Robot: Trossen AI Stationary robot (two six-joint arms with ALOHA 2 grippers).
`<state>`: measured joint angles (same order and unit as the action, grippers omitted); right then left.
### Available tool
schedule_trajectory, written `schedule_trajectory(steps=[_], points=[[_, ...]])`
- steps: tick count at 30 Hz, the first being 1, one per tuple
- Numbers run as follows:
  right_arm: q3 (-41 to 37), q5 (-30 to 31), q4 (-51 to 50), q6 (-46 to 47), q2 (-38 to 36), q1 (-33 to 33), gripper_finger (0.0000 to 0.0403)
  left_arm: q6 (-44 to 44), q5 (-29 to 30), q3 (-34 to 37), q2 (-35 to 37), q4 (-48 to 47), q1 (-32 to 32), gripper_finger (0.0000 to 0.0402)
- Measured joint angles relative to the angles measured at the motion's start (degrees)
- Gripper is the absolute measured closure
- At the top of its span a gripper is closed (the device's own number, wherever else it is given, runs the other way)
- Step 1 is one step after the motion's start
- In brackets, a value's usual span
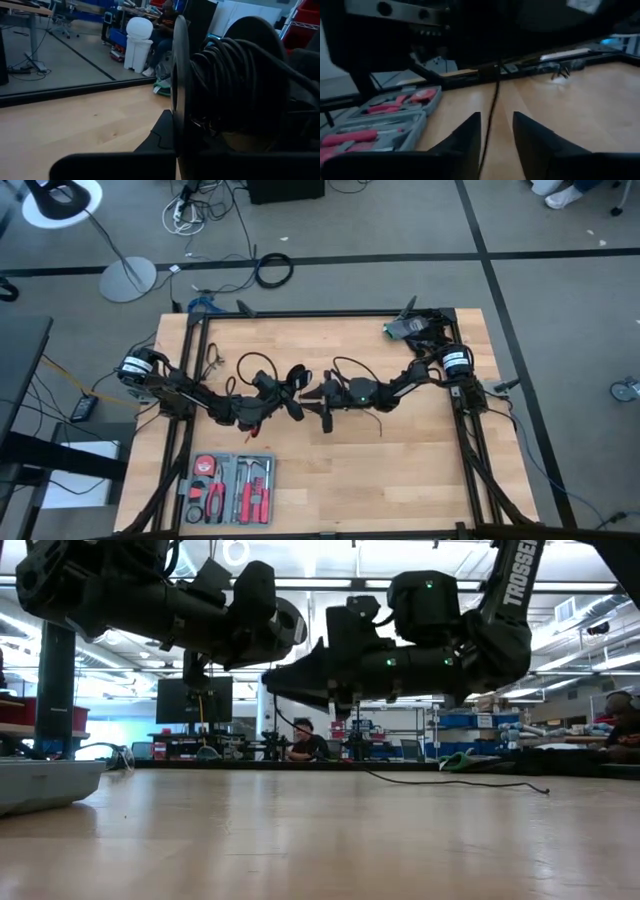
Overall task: Coil cords
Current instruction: Coil the black wire onto the spool
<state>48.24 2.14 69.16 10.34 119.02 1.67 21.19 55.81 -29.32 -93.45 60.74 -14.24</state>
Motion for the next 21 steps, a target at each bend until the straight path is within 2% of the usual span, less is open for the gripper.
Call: schedule_trajectory(steps=[5, 9, 17, 21], points=[[0.9, -2.6, -0.8, -4.0, 0.0, 0.0, 0.0387, 0.0, -0.2, 0.0, 0.0, 0.2, 0.0, 0.0401], [3.5, -5.1, -1.5, -7.1, 0.0, 0.1, 0.0396, 0.1, -0.3, 0.0, 0.0, 0.2, 0.0, 0.0401], [11.3, -6.8, -20.7, -11.8, -0.1, 0.1, 0.04, 0.5, -2.5, 0.0, 0.0, 1.2, 0.0, 0.0401], [11.8, -6.8, -21.7, -12.4, -0.1, 0.1, 0.0401, 0.2, -3.0, 0.0, 0.0, 3.2, 0.0, 0.0401]])
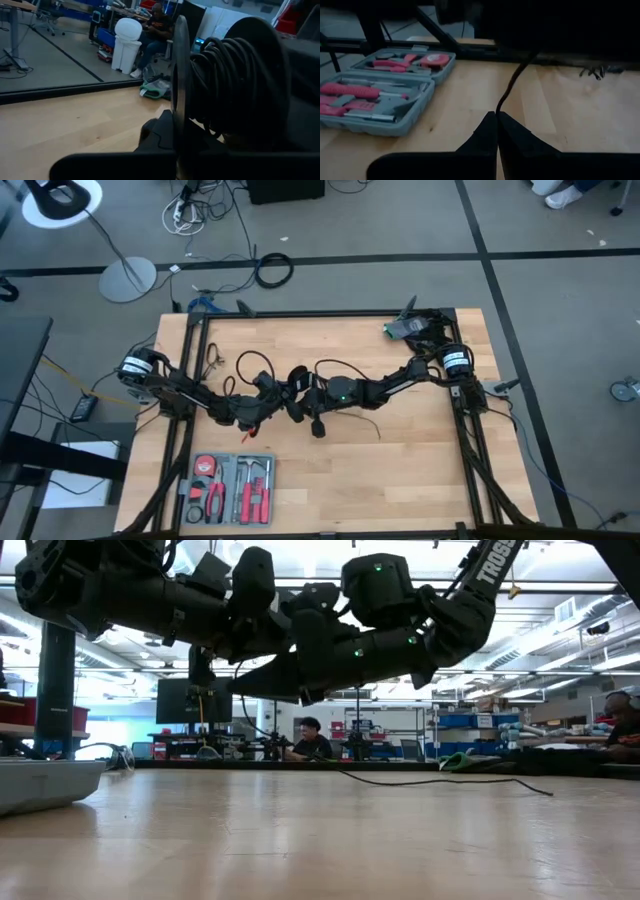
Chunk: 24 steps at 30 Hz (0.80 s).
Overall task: Coil cords
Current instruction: Coil the black wire onto the spool
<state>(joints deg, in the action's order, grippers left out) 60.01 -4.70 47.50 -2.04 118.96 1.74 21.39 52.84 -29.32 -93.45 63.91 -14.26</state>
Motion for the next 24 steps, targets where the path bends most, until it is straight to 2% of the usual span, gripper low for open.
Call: schedule_trajectory(steps=[5, 10, 15, 19, 24], points=[[-0.2, 0.6, -3.1, 0.9, 0.0, 0.0, 0.0402, -0.1, -0.7, 0.0, 0.0, 1.4, 0.0, 0.0401], [-0.2, 5.0, -7.2, 2.6, -0.1, 0.1, 0.0402, -0.8, -2.0, 0.0, 0.0, 2.1, 0.0, 0.0402], [-0.9, 5.0, -9.7, 6.8, -0.3, -0.3, 0.0402, -2.8, -2.0, 0.4, 0.0, 1.8, -0.9, 0.0402], [-5.8, 5.4, -9.6, 10.2, -3.3, -1.1, 0.0403, -1.3, 0.6, 2.8, 0.0, 3.0, -1.8, 0.0402], [-13.2, 6.0, -8.6, 14.7, -9.5, -3.2, 0.0403, 1.7, 0.5, 6.0, 0.0, 4.3, -2.6, 0.0402]])
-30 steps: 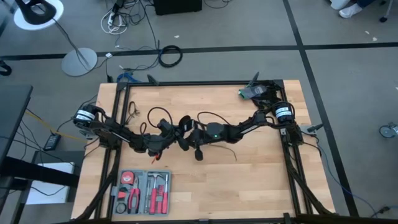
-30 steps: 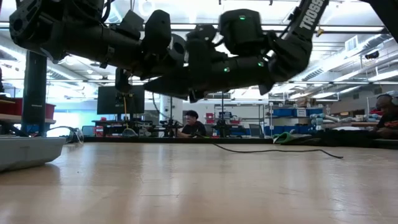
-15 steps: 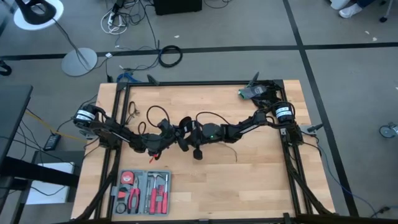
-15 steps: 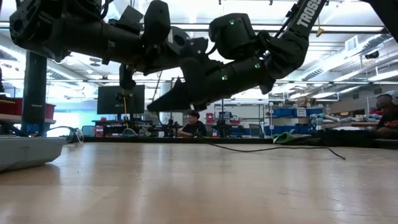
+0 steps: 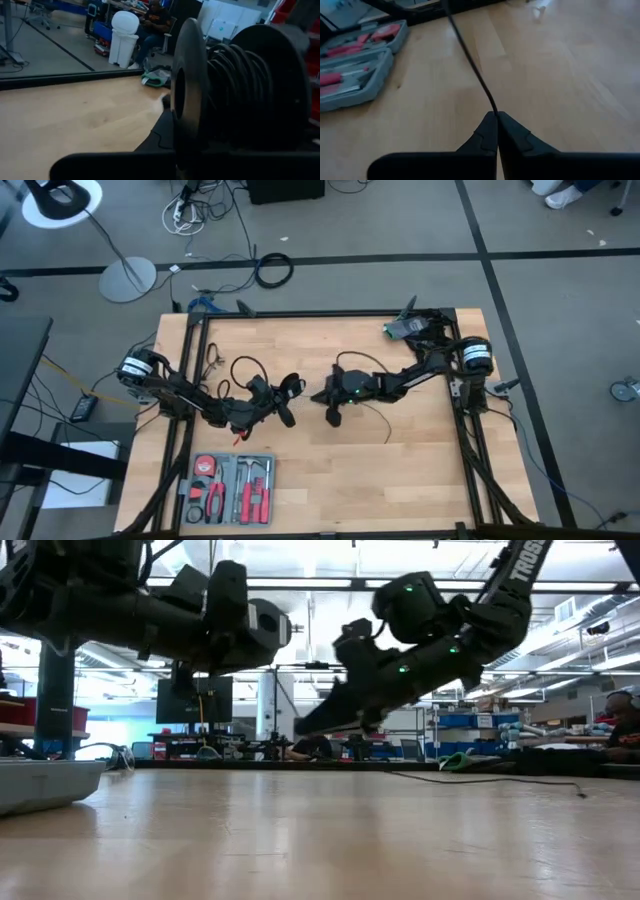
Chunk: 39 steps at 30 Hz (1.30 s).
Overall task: Coil cords
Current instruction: Coil the black wire onto the spool
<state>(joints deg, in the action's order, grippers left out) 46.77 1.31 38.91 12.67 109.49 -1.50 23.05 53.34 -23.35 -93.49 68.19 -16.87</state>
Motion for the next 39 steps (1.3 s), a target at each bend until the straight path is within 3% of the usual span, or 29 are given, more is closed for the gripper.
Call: schedule_trajectory(steps=[5, 14, 19, 35, 39], points=[[-1.9, -5.4, -2.8, 3.4, -4.3, -2.4, 0.0403, 0.1, -2.0, 0.6, 0.1, -2.8, -0.1, 0.0402], [-1.8, -6.1, -9.8, 4.4, -12.2, -4.7, 0.0403, 9.6, -4.5, 0.7, 0.1, -15.3, -0.1, 0.0402], [0.6, -6.7, -10.2, 3.2, -12.3, -4.7, 0.04, 12.0, -5.3, 0.6, 0.1, -19.4, 0.0, 0.0402], [0.9, -6.7, -12.2, -2.9, -12.1, -4.6, 0.031, 24.2, -12.5, 0.7, 0.1, -30.2, 0.0, 0.0402], [0.8, -6.8, -11.5, -9.4, -12.1, -4.6, 0.0301, 24.3, -14.7, 0.7, 0.1, -30.5, 0.0, 0.0402]])
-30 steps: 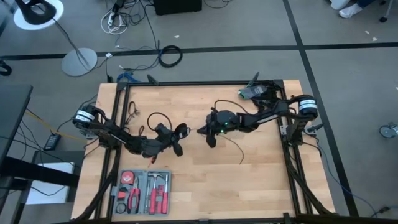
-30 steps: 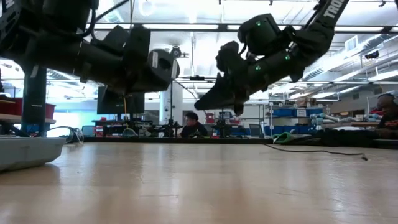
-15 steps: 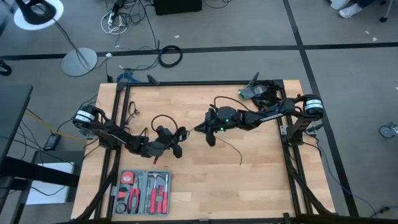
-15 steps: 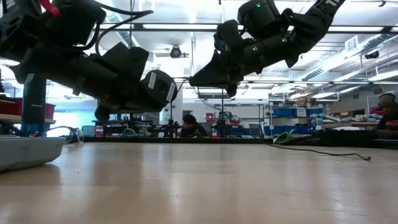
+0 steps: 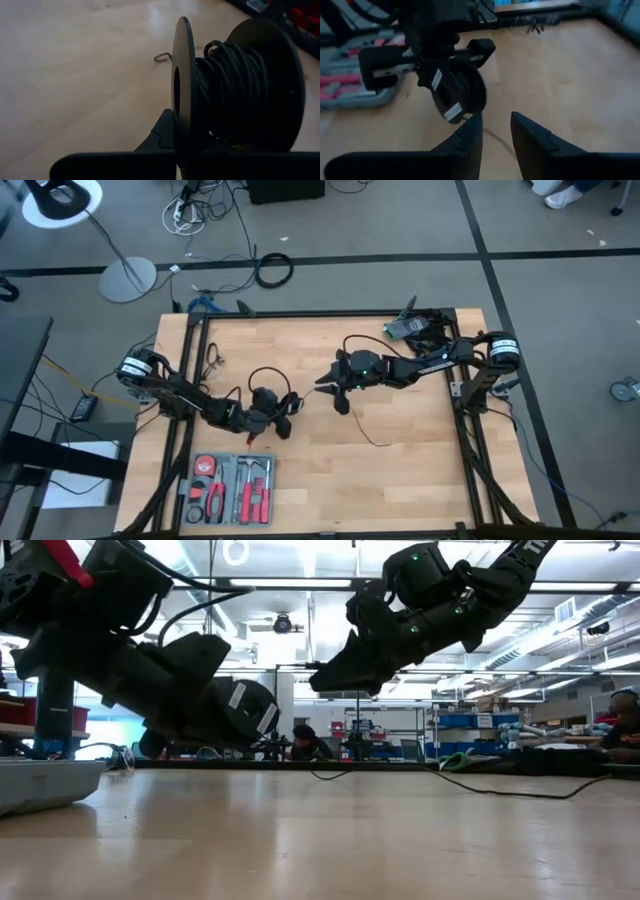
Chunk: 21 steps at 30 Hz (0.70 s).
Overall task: Coil cords
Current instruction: Coil the black wire onto the spool
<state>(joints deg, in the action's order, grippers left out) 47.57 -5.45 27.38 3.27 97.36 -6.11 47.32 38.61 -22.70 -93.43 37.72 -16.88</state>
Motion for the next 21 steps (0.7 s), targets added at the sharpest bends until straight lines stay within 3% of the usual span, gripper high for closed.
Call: schedule_trajectory(steps=[4, 12, 16, 21], points=[[0.0, -1.6, 1.2, -4.9, 0.9, 0.6, 0.0302, -1.1, -2.2, 0.0, 0.0, -1.1, 0.0, 0.0402], [3.7, -12.5, 7.6, -5.5, 11.0, 1.2, 0.0304, -1.9, -2.9, 0.0, 0.0, -1.9, 0.0, 0.0402], [6.2, -12.9, 11.4, -6.1, 12.9, 1.2, 0.0304, -1.9, -3.0, 0.0, 0.0, -2.1, 0.0, 0.0402], [8.8, -12.8, 5.7, -8.6, 13.2, 1.1, 0.0309, -2.3, -3.5, 0.0, 0.0, -1.9, 0.0, 0.0402]])
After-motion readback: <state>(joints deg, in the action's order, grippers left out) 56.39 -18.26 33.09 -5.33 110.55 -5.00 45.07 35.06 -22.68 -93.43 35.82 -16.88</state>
